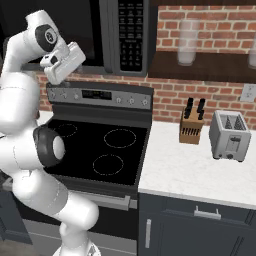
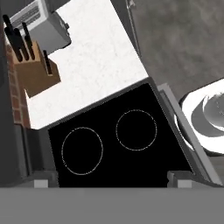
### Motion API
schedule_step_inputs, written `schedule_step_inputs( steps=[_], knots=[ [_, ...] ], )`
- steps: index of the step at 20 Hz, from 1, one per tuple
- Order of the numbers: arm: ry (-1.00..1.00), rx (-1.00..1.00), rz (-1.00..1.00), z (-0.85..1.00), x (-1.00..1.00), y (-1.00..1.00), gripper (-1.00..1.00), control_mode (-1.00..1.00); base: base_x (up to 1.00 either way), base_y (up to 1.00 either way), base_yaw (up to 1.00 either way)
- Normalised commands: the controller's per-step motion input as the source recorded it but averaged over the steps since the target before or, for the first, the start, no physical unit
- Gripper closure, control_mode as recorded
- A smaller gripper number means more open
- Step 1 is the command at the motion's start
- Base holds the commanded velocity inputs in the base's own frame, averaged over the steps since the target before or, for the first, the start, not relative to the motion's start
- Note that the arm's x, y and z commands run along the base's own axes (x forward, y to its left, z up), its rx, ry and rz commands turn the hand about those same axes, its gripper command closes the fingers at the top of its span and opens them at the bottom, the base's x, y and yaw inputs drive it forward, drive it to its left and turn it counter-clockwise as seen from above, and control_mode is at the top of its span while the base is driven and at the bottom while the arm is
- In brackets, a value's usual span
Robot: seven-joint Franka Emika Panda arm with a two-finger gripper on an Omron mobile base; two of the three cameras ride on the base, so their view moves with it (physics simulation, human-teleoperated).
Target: Open the microwave, place the bowl with waffle inside the microwave, then close the microwave door and turn it on.
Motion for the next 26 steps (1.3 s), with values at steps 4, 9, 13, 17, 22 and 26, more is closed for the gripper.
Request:
schedule_step_inputs(
  steps=[4, 9, 13, 17, 22, 26],
  knots=[
    [0.03, 0.00, 0.00, 0.00, 0.22, -0.09, -1.00, -1.00, 0.00, 0.00, 0.00],
    [-0.18, 0.03, 0.06, -0.34, -0.99, -0.19, -1.00, -1.00, 0.00, 0.00, 0.00],
    [-0.39, 0.03, 0.12, -0.80, -1.00, -0.53, -1.00, -1.00, 0.00, 0.00, 0.00],
    [-0.45, 0.04, 0.17, -0.73, -0.99, -0.97, -1.00, -1.00, 0.00, 0.00, 0.00],
    [-0.55, 0.00, 0.28, -0.37, -1.00, -0.84, -1.00, -1.00, 0.00, 0.00, 0.00],
    [-0.53, 0.01, 0.33, 0.01, -1.00, -0.22, -1.00, -1.00, 0.00, 0.00, 0.00]
  ],
)
